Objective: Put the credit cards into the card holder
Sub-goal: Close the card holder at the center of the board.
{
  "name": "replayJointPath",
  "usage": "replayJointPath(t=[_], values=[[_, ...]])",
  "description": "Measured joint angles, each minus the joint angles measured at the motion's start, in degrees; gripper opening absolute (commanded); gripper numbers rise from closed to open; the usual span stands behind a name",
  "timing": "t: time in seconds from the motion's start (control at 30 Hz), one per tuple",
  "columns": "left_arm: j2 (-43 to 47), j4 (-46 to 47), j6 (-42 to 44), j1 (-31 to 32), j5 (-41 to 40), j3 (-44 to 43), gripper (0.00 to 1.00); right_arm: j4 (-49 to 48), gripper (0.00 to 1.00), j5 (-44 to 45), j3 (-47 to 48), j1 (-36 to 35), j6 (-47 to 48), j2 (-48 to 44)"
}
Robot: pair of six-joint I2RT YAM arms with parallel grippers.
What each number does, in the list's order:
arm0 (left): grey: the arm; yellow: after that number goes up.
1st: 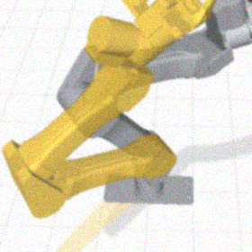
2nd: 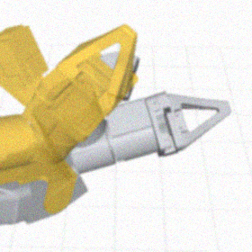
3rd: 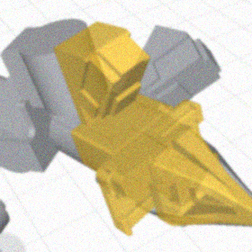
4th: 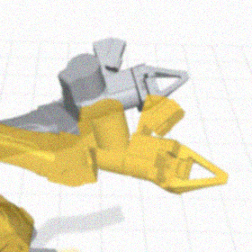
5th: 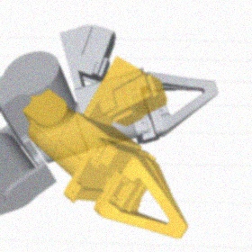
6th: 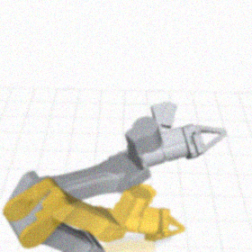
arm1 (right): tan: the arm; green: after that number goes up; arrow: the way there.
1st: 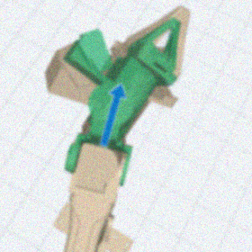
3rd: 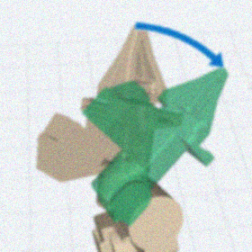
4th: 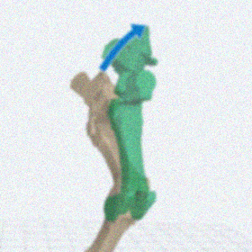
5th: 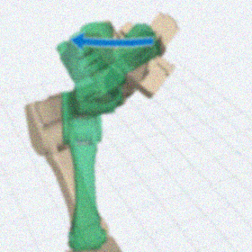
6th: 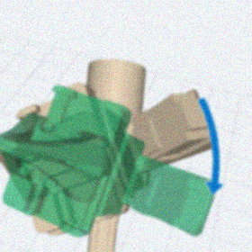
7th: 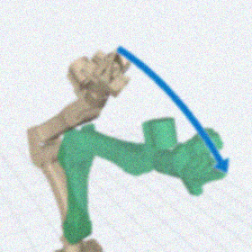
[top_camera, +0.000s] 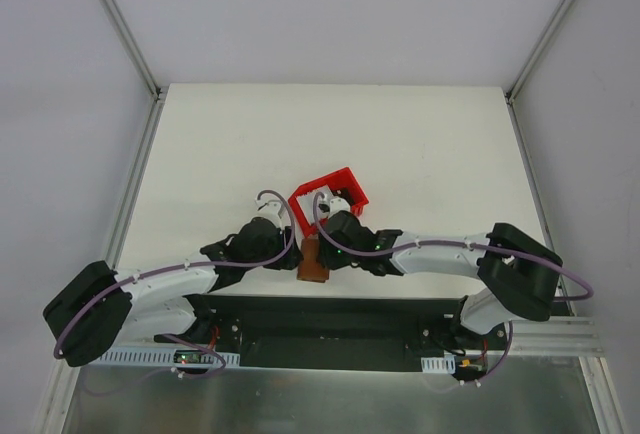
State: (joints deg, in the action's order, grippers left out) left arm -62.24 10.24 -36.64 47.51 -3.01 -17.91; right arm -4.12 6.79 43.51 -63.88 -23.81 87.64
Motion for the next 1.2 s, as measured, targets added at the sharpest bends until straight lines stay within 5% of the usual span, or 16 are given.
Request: replayJointPath(t=[0.67,0.87,1.2], values=[[-3.8,2.2,0.0,0.0,3.1,-1.3,0.41,4.6,0.28,3.8,2.0,-1.7,-0.1,-1.3],[-4.9,3.6,0.0,0.0,4.0,-1.3,0.37,4.8,0.18,4.5,2.0,-1.5,-0.2,-1.5],[-6.7,6.1,-0.2,0.0,5.9,-1.3,0.32,4.4,0.19,4.3,2.3,-1.1,-0.2,1.9]])
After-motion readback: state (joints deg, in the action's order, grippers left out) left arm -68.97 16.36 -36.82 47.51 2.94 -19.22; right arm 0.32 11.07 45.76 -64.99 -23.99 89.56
